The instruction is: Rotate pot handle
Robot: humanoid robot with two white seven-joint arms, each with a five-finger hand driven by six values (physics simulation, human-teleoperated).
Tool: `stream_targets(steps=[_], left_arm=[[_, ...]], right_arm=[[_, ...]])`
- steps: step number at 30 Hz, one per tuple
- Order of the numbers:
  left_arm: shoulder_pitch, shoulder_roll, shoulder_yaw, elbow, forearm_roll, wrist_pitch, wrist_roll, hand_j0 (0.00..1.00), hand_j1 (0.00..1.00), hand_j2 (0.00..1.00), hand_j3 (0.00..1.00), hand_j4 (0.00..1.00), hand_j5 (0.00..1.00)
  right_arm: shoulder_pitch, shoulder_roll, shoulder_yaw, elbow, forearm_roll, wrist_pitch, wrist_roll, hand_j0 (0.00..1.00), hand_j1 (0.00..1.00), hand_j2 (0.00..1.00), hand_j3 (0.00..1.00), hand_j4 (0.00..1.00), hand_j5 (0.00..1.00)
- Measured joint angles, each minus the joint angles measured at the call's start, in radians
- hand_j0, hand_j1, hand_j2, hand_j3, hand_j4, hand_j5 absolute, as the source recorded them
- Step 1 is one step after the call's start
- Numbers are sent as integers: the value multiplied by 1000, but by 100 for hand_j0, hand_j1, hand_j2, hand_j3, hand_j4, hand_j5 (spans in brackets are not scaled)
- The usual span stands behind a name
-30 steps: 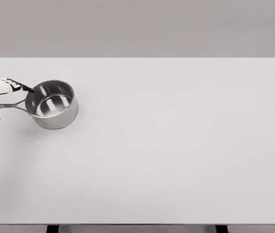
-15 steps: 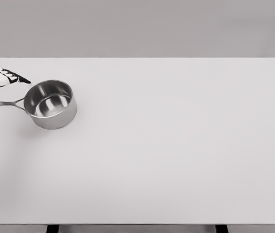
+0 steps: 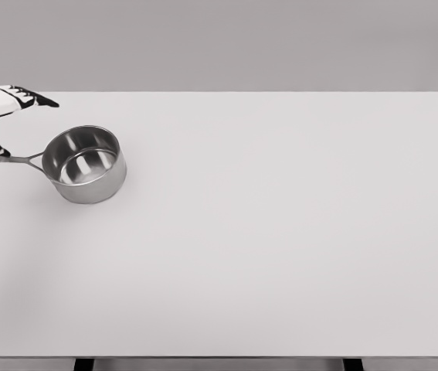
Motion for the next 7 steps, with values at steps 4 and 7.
stream_targets(steps=[4,7], left_arm=[[-3,-20,3,31,46,0,0,100,100,100,100,100,100],[-11,-38,15,76,54,0,1,100,100,100,100,100,100]], right_arm=[[0,0,0,0,0,0,0,100,100,100,100,100,100],[0,0,0,0,0,0,0,100,100,100,100,100,100]])
